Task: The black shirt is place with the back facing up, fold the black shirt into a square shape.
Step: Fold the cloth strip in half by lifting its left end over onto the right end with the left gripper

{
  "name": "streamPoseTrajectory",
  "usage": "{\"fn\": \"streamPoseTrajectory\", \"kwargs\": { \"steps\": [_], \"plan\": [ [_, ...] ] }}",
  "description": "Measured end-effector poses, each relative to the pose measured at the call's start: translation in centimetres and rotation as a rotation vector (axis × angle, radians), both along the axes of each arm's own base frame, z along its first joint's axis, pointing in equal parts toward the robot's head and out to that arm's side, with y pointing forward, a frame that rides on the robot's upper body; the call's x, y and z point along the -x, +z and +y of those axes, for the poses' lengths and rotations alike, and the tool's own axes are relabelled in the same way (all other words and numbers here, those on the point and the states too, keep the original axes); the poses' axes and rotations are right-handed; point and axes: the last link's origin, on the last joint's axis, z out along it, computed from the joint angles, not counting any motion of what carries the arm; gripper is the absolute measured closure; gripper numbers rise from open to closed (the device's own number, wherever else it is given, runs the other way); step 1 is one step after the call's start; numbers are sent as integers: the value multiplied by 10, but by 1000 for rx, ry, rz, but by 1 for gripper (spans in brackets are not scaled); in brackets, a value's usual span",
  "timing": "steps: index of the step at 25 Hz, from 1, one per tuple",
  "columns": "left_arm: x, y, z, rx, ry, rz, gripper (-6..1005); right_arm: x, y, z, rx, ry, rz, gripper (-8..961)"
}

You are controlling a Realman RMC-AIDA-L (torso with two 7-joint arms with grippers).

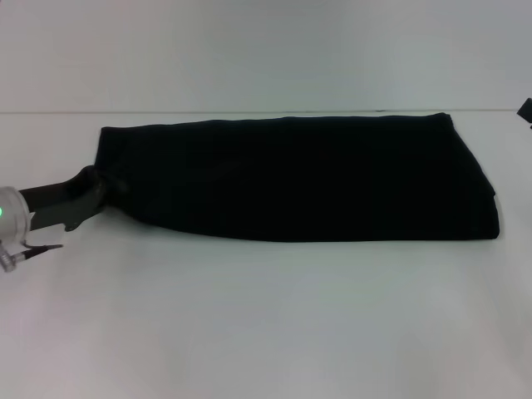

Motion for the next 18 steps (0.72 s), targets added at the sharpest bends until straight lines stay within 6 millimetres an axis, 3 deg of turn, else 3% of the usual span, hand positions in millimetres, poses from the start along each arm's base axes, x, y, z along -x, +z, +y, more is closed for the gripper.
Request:
{"fn": "streamPoseTrajectory", "kwargs": {
  "steps": [8, 18],
  "plan": [
    [12, 6, -9, 18, -44, 99, 896, 3, 5, 4, -15, 6, 17, 67],
    [52, 46, -32, -91, 103, 139, 886, 2, 7, 5, -14, -3, 26, 67]
  ]
}}
